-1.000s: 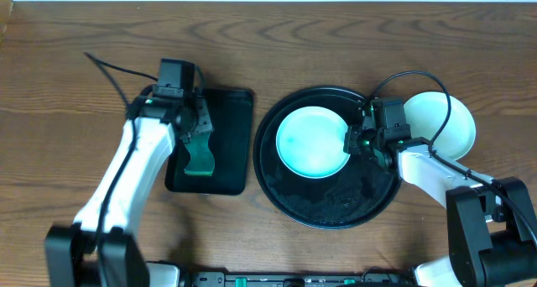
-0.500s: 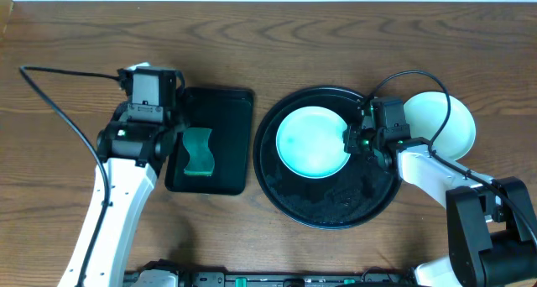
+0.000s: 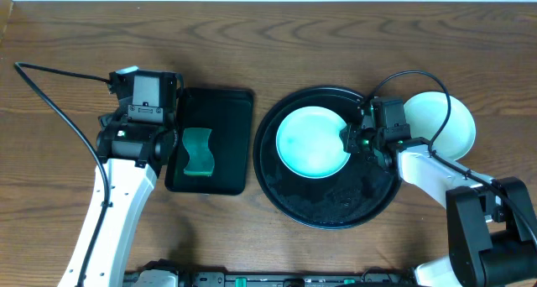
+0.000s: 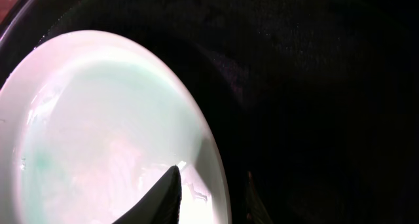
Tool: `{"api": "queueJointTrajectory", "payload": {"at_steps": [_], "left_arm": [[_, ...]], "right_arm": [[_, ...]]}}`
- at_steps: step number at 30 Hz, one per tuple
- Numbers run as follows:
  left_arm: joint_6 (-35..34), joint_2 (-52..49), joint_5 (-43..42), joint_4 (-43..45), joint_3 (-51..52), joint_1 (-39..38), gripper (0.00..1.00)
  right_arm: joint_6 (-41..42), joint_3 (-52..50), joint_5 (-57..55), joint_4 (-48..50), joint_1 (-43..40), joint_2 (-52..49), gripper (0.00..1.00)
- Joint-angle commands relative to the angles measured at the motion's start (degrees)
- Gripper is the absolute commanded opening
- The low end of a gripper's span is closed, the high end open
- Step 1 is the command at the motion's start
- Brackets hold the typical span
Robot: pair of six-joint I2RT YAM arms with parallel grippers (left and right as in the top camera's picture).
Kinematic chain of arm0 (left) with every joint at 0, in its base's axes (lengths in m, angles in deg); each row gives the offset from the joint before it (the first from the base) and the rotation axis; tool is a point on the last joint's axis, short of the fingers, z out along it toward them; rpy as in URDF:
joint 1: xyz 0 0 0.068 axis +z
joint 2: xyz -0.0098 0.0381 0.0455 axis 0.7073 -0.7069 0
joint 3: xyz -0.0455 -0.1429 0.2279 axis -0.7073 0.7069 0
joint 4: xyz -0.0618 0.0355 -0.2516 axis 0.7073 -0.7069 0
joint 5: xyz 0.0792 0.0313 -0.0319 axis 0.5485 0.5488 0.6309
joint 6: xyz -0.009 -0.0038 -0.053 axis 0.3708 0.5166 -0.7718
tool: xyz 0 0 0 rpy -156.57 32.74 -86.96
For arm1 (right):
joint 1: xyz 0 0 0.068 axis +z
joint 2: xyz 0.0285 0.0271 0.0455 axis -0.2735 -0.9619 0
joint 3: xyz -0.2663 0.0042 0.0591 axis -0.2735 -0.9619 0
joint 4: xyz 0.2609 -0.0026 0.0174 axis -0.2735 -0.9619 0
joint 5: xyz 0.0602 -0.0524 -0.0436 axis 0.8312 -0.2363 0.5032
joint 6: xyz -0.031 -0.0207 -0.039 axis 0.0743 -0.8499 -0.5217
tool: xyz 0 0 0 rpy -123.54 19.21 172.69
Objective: Clean dirty plates on tray and stack at the side
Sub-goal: 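Release the sponge and raise the left gripper beside the tray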
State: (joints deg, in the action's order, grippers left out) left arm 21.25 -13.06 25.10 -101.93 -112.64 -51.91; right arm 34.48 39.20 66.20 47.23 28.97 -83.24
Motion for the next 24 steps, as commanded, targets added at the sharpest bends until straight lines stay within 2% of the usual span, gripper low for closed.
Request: {"api": "queueJointTrajectory", "payload": {"at_steps": [1, 11, 13, 16, 24], "left_arm": [[0.52, 0.13, 1.81, -0.13, -1.14, 0.13, 0.79], [0.52, 0.13, 1.81, -0.13, -1.14, 0.13, 0.8], [0.52, 0.13, 1.81, -0.13, -1.14, 0.13, 0.79], [0.52, 0.13, 1.81, -0.13, -1.14, 0.13, 0.8], [0.52, 0.13, 1.81, -0.13, -1.14, 0.13, 0.8]], "right_arm": [[0.15, -0.13, 0.39, 0.0, 0.39, -0.15, 0.28], [-0.42, -0.13, 0.37, -0.7, 0.39, -0.15, 0.26], [-1.57, -0.13, -0.07, -1.03, 0.39, -0.15, 0.21], [-1.88, -0.13, -1.46, -1.73, 0.39, -0.15, 0.18], [-3.56, -0.13, -2.12, -4.31, 0.39, -0.15, 0.22]]}}
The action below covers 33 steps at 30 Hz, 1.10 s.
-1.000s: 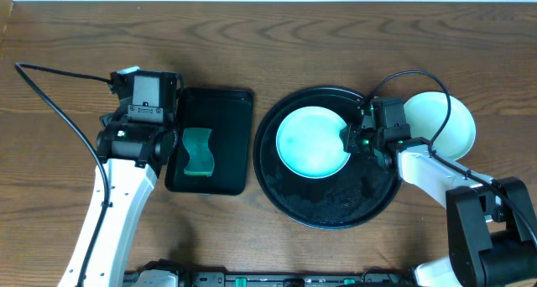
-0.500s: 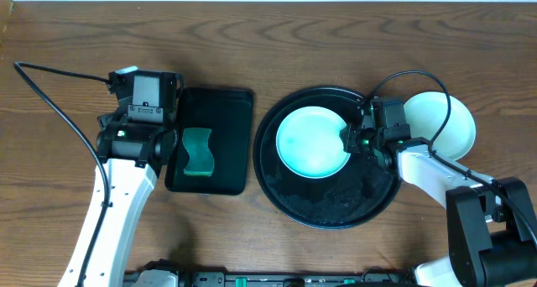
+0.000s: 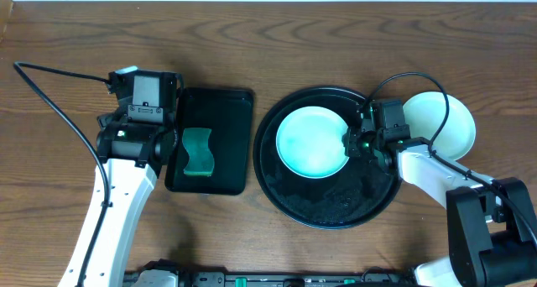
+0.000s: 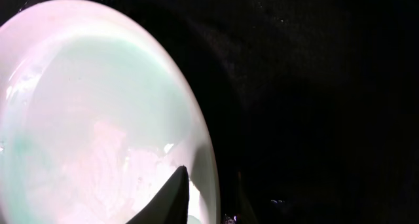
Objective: Clean dirty plates on tray and stack at the side
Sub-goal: 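Release the sponge and raise the left gripper beside the tray, then slide the plate with the right gripper toward the round tray's top edge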
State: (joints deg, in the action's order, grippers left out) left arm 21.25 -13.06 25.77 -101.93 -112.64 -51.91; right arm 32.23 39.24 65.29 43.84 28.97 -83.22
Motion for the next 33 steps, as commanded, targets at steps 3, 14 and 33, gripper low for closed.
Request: {"api": "queueJointTrajectory", "payload": {"at_steps": [3, 14, 33], "left_arm": [[0.52, 0.13, 1.14, -0.13, -1.14, 0.13, 0.8], [0.52, 0.13, 1.14, -0.13, -1.14, 0.13, 0.8], [0.52, 0.13, 1.14, -0.11, -1.14, 0.13, 0.8]], "right_arm": [[-1.31, -0.17, -2.67, -0.92, 0.35, -0.17, 0.22], [-1.27, -0.17, -3.15, 0.42, 0.39, -0.17, 0.01], [4.52, 4.79, -0.11, -14.93, -5.09, 10.91, 0.01]]}}
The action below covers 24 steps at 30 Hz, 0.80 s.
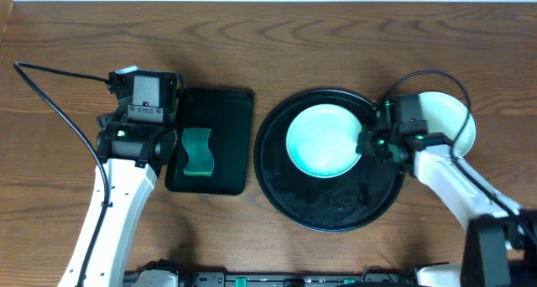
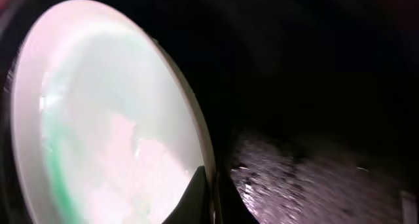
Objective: Clean dirty plates on tray and stack at the side
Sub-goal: 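Slide the plate with the right gripper toward the round tray's top edge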
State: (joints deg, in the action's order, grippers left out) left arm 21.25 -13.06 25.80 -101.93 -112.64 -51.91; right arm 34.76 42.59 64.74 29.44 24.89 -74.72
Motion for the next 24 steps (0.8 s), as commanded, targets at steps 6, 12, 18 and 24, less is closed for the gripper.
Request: {"api": "queueJointTrajectory", "payload": {"at_steps": [6, 12, 18, 24], "left_arm": [[0.52, 0.13, 1.11, -0.11, -1.14, 0.13, 0.8], [0.52, 0.13, 1.11, -0.11, -1.14, 0.13, 0.8], [0.52, 0.13, 1.11, -0.13, -1.14, 0.13, 0.8], [0.52, 0.13, 1.11, -0.13, -1.14, 0.13, 0.8]], "right_arm": [[3.04, 1.53, 0.44, -0.5, -1.2, 5.86, 0.01], [3.52, 1.53, 0.42, -0.33, -1.05, 6.12, 0.01], [4.94, 1.53, -0.96, 1.09, -0.63, 6.1, 0.01], [7.43, 1.51, -1.51, 3.02, 1.92, 6.01, 0.01]]}}
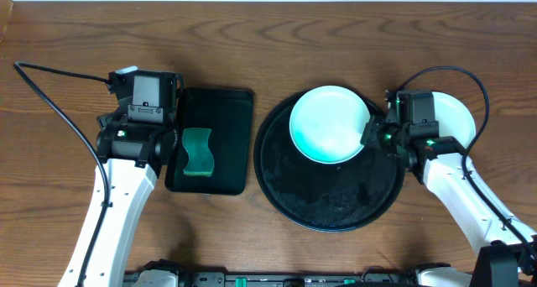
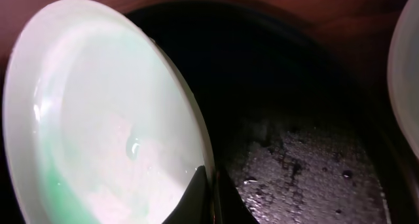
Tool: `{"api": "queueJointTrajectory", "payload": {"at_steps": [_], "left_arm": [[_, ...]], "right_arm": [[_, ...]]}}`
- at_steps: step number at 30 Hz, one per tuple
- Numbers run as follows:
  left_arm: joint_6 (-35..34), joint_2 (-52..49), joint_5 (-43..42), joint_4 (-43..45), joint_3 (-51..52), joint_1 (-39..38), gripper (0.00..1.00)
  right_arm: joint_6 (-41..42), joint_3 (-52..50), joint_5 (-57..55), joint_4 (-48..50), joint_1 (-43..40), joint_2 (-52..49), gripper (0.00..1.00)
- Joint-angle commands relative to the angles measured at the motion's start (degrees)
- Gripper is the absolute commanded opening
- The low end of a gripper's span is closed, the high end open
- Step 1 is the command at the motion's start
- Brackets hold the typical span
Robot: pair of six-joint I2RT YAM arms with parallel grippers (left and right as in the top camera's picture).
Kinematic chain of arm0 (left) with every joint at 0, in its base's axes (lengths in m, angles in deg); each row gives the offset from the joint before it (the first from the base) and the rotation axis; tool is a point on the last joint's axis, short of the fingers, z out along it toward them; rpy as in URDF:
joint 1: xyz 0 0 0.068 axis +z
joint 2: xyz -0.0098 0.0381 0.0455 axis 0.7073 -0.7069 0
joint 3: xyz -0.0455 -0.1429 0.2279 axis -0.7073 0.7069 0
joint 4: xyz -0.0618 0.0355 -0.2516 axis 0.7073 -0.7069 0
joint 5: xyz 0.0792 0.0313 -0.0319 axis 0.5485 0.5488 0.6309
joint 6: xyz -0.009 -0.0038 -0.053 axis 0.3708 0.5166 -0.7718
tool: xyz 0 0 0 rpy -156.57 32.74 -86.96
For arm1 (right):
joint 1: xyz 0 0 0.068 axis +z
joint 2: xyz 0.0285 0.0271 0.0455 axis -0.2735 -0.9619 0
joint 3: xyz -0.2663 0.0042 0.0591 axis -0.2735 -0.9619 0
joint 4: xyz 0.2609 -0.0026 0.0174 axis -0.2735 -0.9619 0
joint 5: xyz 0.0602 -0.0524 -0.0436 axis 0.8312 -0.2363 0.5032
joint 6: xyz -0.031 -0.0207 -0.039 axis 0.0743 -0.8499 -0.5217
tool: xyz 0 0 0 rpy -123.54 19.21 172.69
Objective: Clean dirty plates on tray and stack at the side
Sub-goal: 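Slide the plate with the right gripper toward the round tray's top edge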
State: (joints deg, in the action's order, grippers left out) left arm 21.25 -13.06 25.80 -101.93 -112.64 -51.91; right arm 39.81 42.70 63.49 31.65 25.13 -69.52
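A pale green plate [image 1: 329,123] hangs tilted over the back of the round black tray [image 1: 331,205], its right rim pinched by my right gripper [image 1: 369,133]. The right wrist view shows the plate [image 2: 98,119] wet, with the gripper [image 2: 211,192] shut on its rim above the wet tray floor [image 2: 308,165]. Another white plate [image 1: 457,119] lies on the table right of the tray, partly behind the right arm. My left gripper [image 1: 179,138] hovers at the left edge of the black rectangular tray [image 1: 218,111] beside the green sponge [image 1: 198,151]; its jaws are hidden under the wrist.
A black cable [image 1: 50,94] runs from the left arm across the table's left side. The right arm's cable [image 1: 453,73] loops over the white plate. The table's back edge meets a white wall.
My right gripper has moved up and to the right with the plate, which now hangs over the tray's back part and nearer the white plate. The left arm has not moved.
The pale green plate lay in the round tray with my right gripper at its right rim. Then the gripper was closed on the rim. Then the plate was tilted and shifted right, and now it is held higher over the tray's back. The left arm stayed still.
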Motion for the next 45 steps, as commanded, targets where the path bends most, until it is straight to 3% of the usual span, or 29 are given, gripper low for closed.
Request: {"api": "queueJointTrajectory", "payload": {"at_steps": [1, 14, 21, 34, 45], "left_arm": [[0.52, 0.13, 1.11, -0.11, -1.14, 0.13, 0.8], [0.52, 0.13, 1.11, -0.11, -1.14, 0.13, 0.8], [0.52, 0.13, 1.11, -0.13, -1.14, 0.13, 0.8], [0.52, 0.13, 1.11, -0.13, -1.14, 0.13, 0.8], [0.52, 0.13, 1.11, -0.11, -1.14, 0.13, 0.8]], "right_arm": [[2.38, 1.4, -0.28, 1.27, 2.32, 0.81, 0.01], [10.1, 1.36, -0.26, 4.37, 7.69, 0.79, 0.01], [15.5, 1.31, 0.2, 0.15, 8.04, 0.79, 0.01], [20.06, 1.31, 13.46, 7.26, 2.12, 0.81, 0.01], [21.35, 1.31, 9.33, 6.1, 0.02, 0.26, 0.01]]}}
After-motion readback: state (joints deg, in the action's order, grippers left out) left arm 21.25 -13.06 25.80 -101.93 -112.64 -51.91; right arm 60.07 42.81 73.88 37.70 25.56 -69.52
